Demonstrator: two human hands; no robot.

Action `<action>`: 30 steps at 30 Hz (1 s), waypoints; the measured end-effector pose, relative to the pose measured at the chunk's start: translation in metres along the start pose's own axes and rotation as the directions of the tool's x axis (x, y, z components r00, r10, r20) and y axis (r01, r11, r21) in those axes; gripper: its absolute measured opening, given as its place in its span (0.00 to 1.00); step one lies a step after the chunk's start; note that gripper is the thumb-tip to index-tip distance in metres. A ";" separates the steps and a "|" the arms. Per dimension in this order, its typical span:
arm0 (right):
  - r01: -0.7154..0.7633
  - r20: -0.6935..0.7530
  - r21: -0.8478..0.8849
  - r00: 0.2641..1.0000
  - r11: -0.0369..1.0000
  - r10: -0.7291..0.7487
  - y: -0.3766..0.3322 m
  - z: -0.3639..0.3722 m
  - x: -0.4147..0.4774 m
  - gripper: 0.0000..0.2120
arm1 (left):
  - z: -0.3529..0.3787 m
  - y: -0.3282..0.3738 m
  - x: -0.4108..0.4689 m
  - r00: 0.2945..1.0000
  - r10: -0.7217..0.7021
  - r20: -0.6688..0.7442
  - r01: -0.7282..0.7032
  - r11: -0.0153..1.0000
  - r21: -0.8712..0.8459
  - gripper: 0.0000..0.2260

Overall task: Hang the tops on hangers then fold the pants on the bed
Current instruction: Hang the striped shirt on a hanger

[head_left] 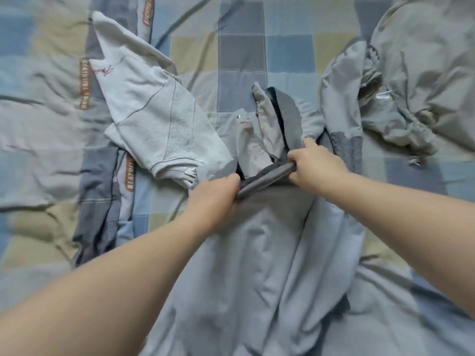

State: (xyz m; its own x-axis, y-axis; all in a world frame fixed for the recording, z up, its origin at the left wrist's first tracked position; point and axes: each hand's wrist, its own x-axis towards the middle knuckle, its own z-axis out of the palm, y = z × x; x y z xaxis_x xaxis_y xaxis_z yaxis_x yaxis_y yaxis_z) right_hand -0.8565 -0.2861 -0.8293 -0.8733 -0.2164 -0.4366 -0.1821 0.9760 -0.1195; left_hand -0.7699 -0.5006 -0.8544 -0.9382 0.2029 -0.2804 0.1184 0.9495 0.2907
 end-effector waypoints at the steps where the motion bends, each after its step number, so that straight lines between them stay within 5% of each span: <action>1: -0.016 0.006 -0.015 1.000 1.000 0.016 0.001 -0.016 -0.026 0.09 | -0.018 0.006 -0.021 0.997 -0.057 0.057 0.056 0.998 0.022 0.08; 5: -0.016 -0.063 0.044 0.998 0.999 0.018 0.006 -0.111 -0.128 0.11 | -0.114 0.053 -0.098 0.985 -0.146 0.086 0.154 0.984 -0.090 0.07; 9: 0.079 -0.222 0.163 0.974 0.983 -0.042 0.011 -0.214 -0.235 0.08 | -0.229 0.113 -0.157 0.968 -0.239 -0.070 0.212 0.938 -0.275 0.09; 13: 0.161 -0.226 0.402 0.971 0.902 -0.073 0.014 -0.293 -0.337 0.05 | -0.299 0.157 -0.211 0.900 -0.388 -0.196 0.244 0.824 -0.511 0.10; 17: 0.223 -0.334 0.558 0.942 0.799 -0.030 0.004 -0.348 -0.431 0.16 | -0.341 0.195 -0.247 0.853 -0.427 -0.301 0.103 0.703 -0.704 0.11; 21: 0.261 -0.455 0.718 0.877 0.645 0.152 -0.009 -0.369 -0.507 0.16 | -0.369 0.228 -0.264 0.908 -0.212 -0.361 -0.158 0.627 -0.763 0.09; 24: 0.293 -0.544 0.778 0.756 0.556 0.362 -0.030 -0.368 -0.554 0.12 | -0.390 0.246 -0.273 0.923 0.033 -0.383 -0.329 0.583 -0.743 0.11; 30: 0.378 -0.577 0.814 0.441 0.440 0.688 -0.105 -0.336 -0.640 0.04 | -0.428 0.266 -0.309 0.806 0.428 -0.409 -0.577 0.413 -0.704 0.13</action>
State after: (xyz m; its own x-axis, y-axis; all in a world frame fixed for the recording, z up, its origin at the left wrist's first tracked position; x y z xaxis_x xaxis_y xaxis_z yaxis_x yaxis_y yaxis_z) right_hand -0.4306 -0.2415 -0.2376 -0.7710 0.5900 0.2397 -0.0426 0.3277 -0.9438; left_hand -0.5880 -0.4130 -0.2990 -0.8383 0.4718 0.2731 0.3616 0.1064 0.9262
